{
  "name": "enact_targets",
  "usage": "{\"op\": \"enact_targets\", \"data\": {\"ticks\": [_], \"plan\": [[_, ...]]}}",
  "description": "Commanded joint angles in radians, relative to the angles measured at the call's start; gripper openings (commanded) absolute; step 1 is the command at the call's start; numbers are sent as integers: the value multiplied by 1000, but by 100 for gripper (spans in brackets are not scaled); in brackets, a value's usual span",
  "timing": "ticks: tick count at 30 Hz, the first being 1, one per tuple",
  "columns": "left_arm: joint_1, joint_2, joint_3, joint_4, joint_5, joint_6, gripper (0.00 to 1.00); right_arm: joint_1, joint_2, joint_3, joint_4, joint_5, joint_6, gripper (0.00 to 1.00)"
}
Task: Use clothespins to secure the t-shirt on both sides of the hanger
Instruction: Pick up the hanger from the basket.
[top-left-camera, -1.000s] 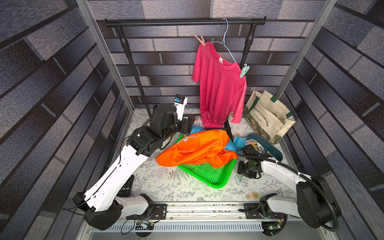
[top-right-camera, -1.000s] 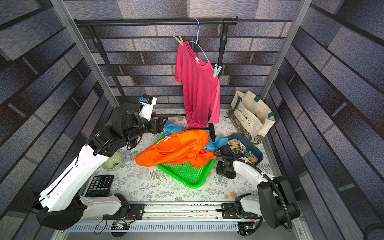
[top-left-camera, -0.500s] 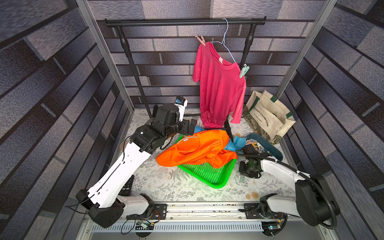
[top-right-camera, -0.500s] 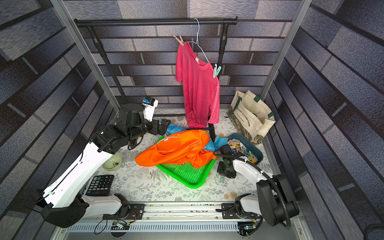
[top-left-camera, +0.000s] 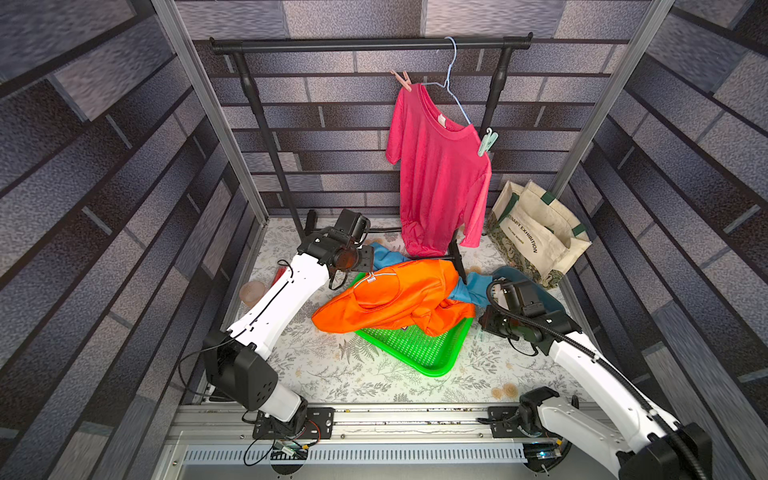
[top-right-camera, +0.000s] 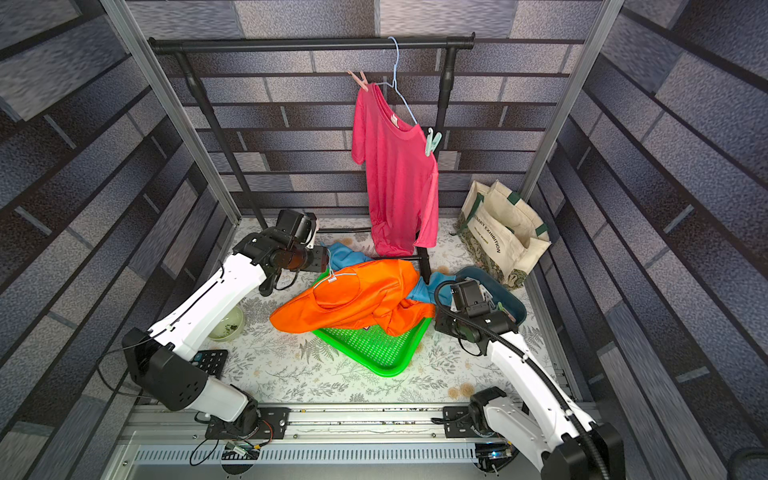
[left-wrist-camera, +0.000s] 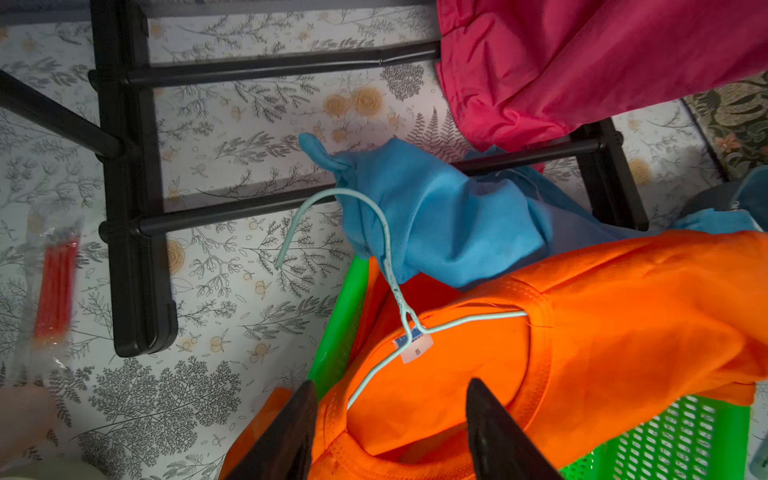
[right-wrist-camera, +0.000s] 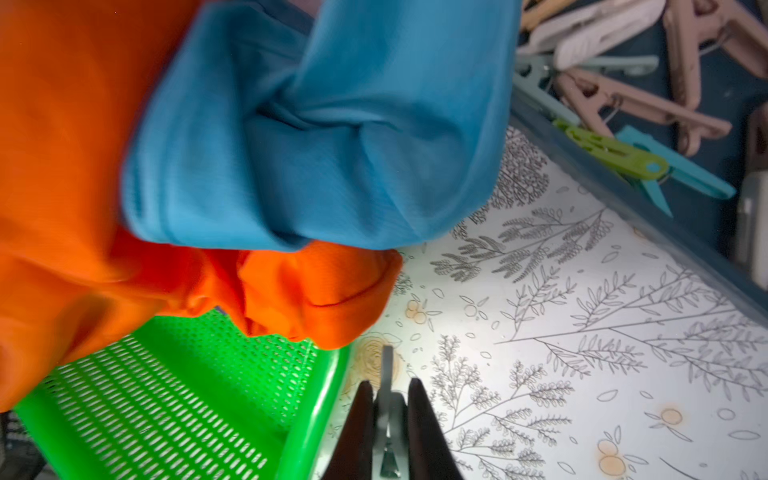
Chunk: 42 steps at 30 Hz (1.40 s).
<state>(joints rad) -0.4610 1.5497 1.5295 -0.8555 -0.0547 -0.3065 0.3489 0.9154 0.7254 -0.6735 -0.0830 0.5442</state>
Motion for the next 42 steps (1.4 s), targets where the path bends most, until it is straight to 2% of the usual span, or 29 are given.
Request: {"op": "enact_targets", "data": {"ticks": [1,5,10,15,17,20,24,29,35,39,42], "plan": [[24,40,-17,-24,51,-42,63,-4,-53,40,-16,-33,-17,0],[28,91,-23,9,100,-58,60,-4,-70,48,-26,-40,-8,0],[28,135,-20,69,152,-77,50,-5,-92,18,4,-44,2,0],[29,198,-1,81,137,-84,43,-7,-137,-7,63,-79,-1,0],[29,221,13,77,123,-83,34,-7,-162,-15,90,-91,0,0],[27,231,15,90,111,-86,14,-8,-194,-17,118,-102,-7,0],[18,201,24,92,62,-88,5,-8,-198,-4,139,-125,-22,0],[-13,120,56,63,-31,-51,2,-13,-162,42,199,-187,-45,0],[-121,-24,108,50,-180,50,2,-16,-98,139,297,-272,-66,0],[-157,-125,133,44,-191,78,4,-18,-37,210,339,-315,-57,0],[-163,-207,118,78,-144,90,5,-19,11,264,375,-370,-53,0]]}}
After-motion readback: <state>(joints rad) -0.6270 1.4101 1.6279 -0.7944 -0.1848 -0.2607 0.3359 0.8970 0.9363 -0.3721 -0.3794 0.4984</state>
